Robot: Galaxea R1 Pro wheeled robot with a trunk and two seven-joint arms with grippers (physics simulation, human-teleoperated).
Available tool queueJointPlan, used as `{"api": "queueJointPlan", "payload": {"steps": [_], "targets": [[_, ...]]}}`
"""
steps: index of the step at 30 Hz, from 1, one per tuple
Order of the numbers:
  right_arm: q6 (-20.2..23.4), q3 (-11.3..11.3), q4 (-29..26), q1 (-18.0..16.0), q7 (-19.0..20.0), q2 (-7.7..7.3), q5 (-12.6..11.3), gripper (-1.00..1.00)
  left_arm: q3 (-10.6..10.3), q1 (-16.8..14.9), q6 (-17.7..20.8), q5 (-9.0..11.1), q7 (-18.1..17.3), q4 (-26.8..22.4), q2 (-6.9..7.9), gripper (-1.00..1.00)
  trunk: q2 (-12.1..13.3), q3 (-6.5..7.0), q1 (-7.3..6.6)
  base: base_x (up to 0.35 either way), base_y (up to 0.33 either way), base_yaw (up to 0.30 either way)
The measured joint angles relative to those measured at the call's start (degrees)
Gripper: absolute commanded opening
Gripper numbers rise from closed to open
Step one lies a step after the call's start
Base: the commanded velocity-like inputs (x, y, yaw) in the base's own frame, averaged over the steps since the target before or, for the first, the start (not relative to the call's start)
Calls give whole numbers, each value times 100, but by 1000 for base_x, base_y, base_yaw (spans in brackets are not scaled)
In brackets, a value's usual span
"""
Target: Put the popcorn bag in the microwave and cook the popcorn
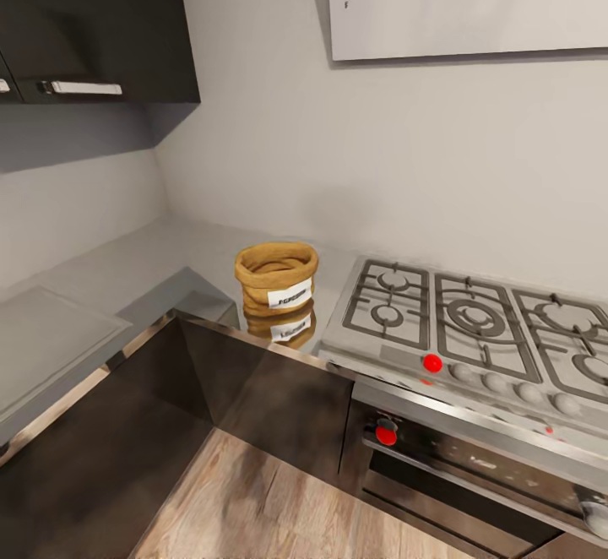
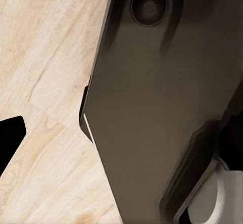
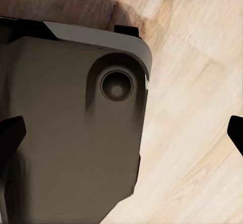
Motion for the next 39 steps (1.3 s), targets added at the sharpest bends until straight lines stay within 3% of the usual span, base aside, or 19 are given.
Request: {"api": "queueJointPlan", "payload": {"steps": [12,15,16,19,23,25,27,29,32,35,39], "targets": [[59,49,-51,-7,85,-41,98,100,-1,0,7,5,0,0,8,100,0,0,0,0,0,0],[196,198,-575,-13,239,80,384,100,-6,0,8,6,0,1,8,100,0,1,0,0,0,0],[384,242,-849,-14,309,142,481,100,-5,0,8,7,0,1,8,100,0,0,0,0,0,0],[1675,325,-2178,-16,874,382,646,100,-3,0,8,8,-3,1,8,100,0,1,0,0,0,0],[3051,487,-3820,-14,1898,503,679,100,-1,0,12,8,-7,1,8,100,0,1,0,0,0,0],[3554,816,-4411,-13,2196,574,658,100,0,0,15,8,-8,1,8,100,0,1,0,0,0,0],[4140,1294,-5050,-13,2354,826,635,100,1,-1,16,8,-8,1,8,100,0,1,0,0,0,0],[4614,1577,-5521,-14,2394,997,635,100,5,0,17,9,-8,1,8,100,0,1,0,0,0,0],[5488,2081,-6714,-15,2553,1032,620,100,2,0,17,8,-8,1,8,100,0,1,0,0,0,0],[6446,2542,-7793,7,3162,1031,602,100,6,0,106,8,-8,-1,5,100,0,1,0,0,0,0],[6462,2692,-8081,-244,3902,1031,602,100,7,0,320,-2,-8,-29,0,100,1,1,0,0,0,0]]}}
